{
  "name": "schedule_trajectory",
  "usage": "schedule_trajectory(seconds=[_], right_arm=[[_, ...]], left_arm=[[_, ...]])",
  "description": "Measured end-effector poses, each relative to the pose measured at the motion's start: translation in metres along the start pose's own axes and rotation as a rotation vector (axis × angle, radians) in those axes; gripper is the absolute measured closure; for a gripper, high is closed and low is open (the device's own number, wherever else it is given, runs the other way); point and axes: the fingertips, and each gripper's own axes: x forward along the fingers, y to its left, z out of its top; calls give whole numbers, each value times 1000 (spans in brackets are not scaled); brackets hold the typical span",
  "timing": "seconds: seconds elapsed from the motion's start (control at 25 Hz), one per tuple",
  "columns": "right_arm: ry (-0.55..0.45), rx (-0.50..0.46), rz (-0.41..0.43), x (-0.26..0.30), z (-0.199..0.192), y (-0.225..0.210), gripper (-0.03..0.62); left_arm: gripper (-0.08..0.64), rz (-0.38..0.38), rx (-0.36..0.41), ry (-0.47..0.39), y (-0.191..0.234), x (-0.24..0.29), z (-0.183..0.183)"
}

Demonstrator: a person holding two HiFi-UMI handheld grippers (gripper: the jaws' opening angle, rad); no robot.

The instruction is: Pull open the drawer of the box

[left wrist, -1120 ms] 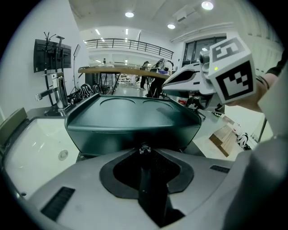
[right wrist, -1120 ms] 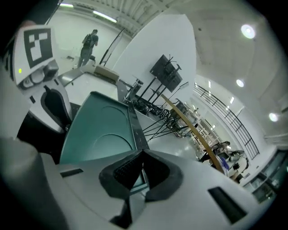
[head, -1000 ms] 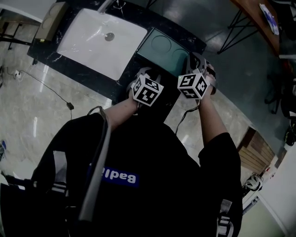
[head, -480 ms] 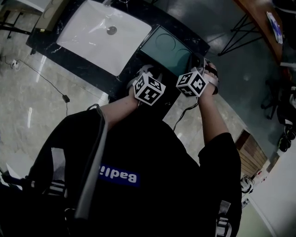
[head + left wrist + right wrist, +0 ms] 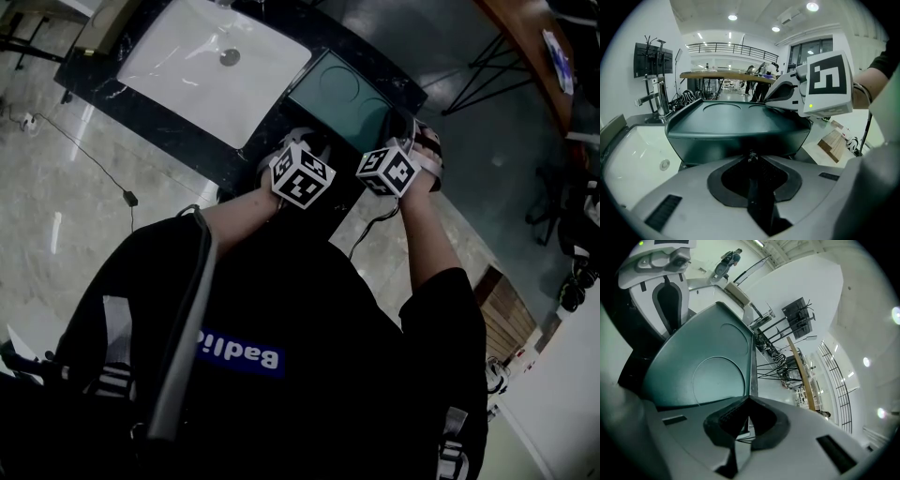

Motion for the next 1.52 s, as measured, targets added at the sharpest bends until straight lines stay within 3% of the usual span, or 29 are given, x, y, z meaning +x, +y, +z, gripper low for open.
schedule_trajectory(seconds=[1.52], right_arm=[[16,-37,-10,2,-1,1,594]], left_arm=[[503,-12,20,18,-17,-48,-48]])
